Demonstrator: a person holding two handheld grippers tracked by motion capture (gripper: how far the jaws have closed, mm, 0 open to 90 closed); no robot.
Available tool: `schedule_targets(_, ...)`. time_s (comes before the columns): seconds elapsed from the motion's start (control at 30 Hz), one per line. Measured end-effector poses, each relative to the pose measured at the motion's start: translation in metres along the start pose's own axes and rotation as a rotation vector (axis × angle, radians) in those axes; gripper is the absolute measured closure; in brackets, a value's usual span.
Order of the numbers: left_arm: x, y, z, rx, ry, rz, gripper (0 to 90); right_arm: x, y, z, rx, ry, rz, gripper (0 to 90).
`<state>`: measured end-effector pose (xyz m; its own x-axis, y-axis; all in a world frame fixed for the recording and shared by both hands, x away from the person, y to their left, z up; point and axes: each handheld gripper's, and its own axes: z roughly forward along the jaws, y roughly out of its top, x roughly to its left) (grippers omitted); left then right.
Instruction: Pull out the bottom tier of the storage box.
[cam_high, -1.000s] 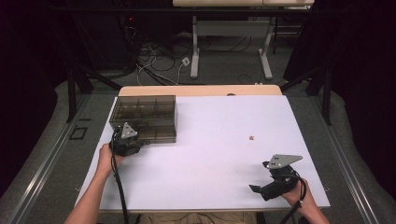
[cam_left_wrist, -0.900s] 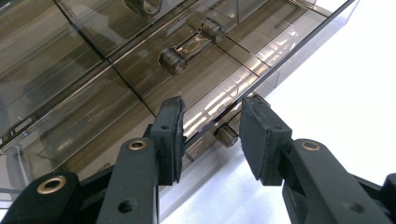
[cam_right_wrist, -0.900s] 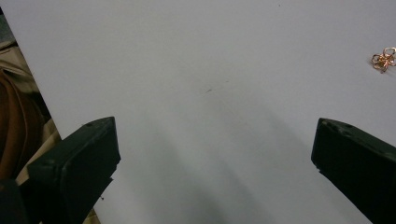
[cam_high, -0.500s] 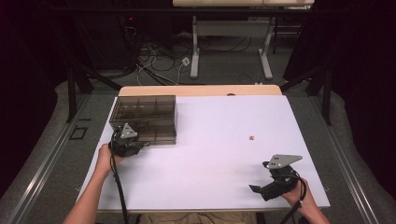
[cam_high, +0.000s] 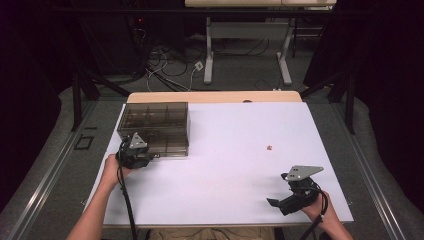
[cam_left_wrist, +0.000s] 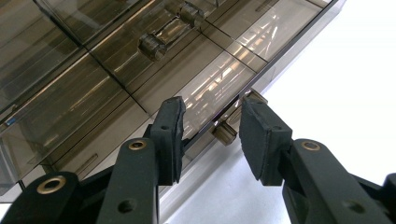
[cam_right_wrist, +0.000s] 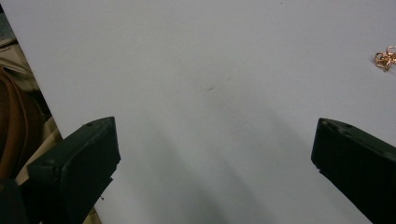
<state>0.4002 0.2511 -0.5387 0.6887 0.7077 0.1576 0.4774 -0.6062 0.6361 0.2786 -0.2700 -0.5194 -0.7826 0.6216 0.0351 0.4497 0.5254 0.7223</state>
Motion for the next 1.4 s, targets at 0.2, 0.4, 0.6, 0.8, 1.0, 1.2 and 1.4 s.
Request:
schedule_targets(0.2,-0.0001,-0.0003,-0.0009,0.009,-0.017,0.003,60.0,0.0006,-0.0001,0.0002,0.002,0.002,0.008,0.3)
schedule_targets(0.4,-0.0003,0.0000,-0.0015,0.017,-0.021,0.002,60.0,0.0002,0.0000,0.0004,0.002,0.001,0.001,0.3)
schedule_targets(0.6,0.0001,-0.0001,-0.0028,0.032,-0.037,0.006,60.0,0.0004,-0.0002,0.0006,0.004,0.003,0.005,0.3)
schedule_targets(0.8,-0.0002,-0.0009,-0.0035,0.035,-0.047,0.001,60.0,0.0006,-0.0002,0.0007,0.006,0.004,0.004,0.3)
schedule_targets(1.0,-0.0008,-0.0010,-0.0042,0.042,-0.060,0.002,59.9,0.0006,-0.0005,0.0014,0.000,0.002,0.005,0.3)
schedule_targets(1.2,-0.0013,-0.0010,-0.0049,0.047,-0.064,-0.003,59.8,0.0006,-0.0005,0.0013,0.001,0.001,0.006,0.3)
schedule_targets(1.4,-0.0022,-0.0007,-0.0058,0.054,-0.063,-0.022,59.4,0.0007,-0.0006,0.0014,0.002,0.002,0.006,0.3)
